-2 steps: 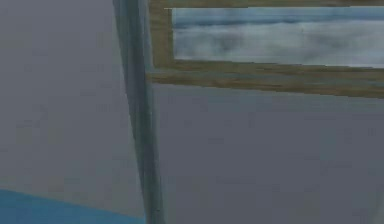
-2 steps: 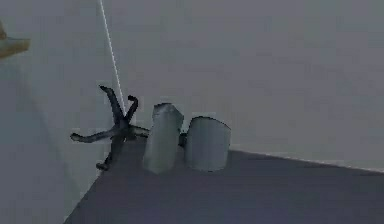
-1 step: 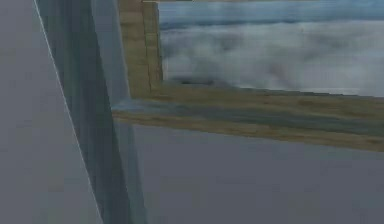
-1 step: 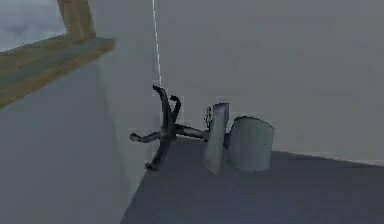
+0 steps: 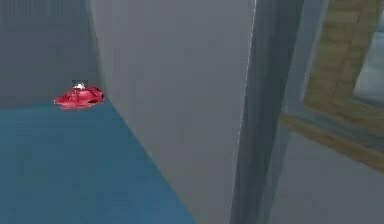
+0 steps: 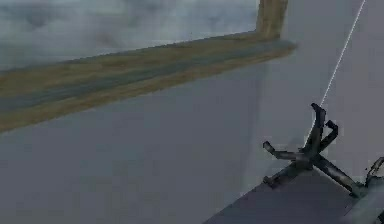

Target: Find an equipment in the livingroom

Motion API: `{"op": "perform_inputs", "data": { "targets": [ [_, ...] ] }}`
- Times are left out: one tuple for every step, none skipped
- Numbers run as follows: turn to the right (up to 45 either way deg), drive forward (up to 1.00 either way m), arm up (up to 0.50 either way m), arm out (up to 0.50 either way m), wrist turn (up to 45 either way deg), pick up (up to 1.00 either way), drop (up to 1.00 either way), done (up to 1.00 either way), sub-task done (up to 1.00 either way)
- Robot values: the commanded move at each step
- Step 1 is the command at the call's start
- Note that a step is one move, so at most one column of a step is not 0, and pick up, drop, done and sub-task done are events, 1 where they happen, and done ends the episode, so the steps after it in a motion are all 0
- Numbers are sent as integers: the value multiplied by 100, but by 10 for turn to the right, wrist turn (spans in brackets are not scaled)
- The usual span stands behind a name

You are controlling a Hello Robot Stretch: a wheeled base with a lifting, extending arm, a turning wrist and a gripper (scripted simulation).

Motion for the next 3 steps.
{"op": "perform_inputs", "data": {
  "targets": [
    [-450, 0, 0, 0, 0, 0, 0, 0, 0],
    [-60, 0, 0, 0, 0, 0, 0, 0, 0],
    [0, 80, 0, 0, 0, 0, 0, 0, 0]
  ]
}}
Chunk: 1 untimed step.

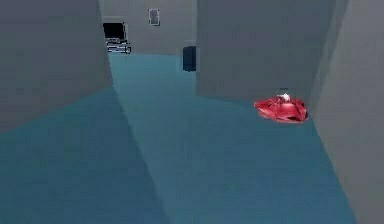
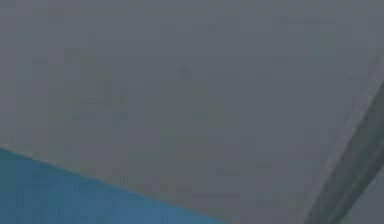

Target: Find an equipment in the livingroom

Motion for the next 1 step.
{"op": "perform_inputs", "data": {
  "targets": [
    [-150, 0, 0, 0, 0, 0, 0, 0, 0]
  ]
}}
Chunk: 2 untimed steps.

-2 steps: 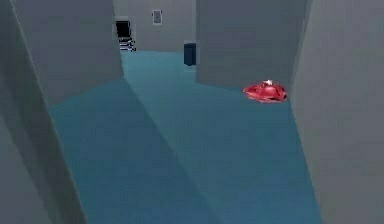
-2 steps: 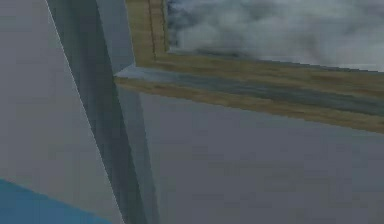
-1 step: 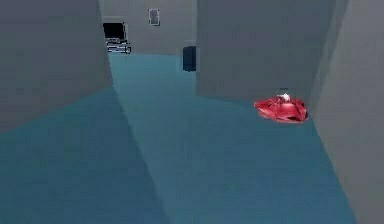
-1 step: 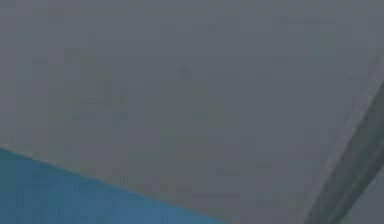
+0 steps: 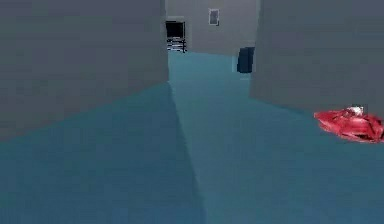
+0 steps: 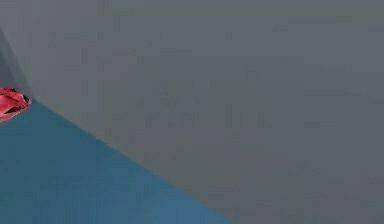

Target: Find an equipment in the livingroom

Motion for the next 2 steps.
{"op": "perform_inputs", "data": {
  "targets": [
    [0, 100, 0, 0, 0, 0, 0, 0, 0],
    [0, 100, 0, 0, 0, 0, 0, 0, 0]
  ]
}}
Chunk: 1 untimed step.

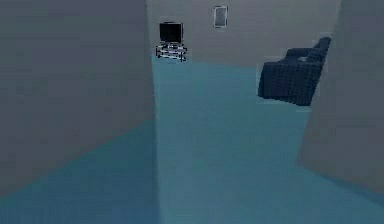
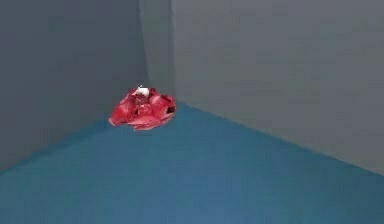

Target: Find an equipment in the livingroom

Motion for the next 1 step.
{"op": "perform_inputs", "data": {
  "targets": [
    [0, 100, 0, 0, 0, 0, 0, 0, 0]
  ]
}}
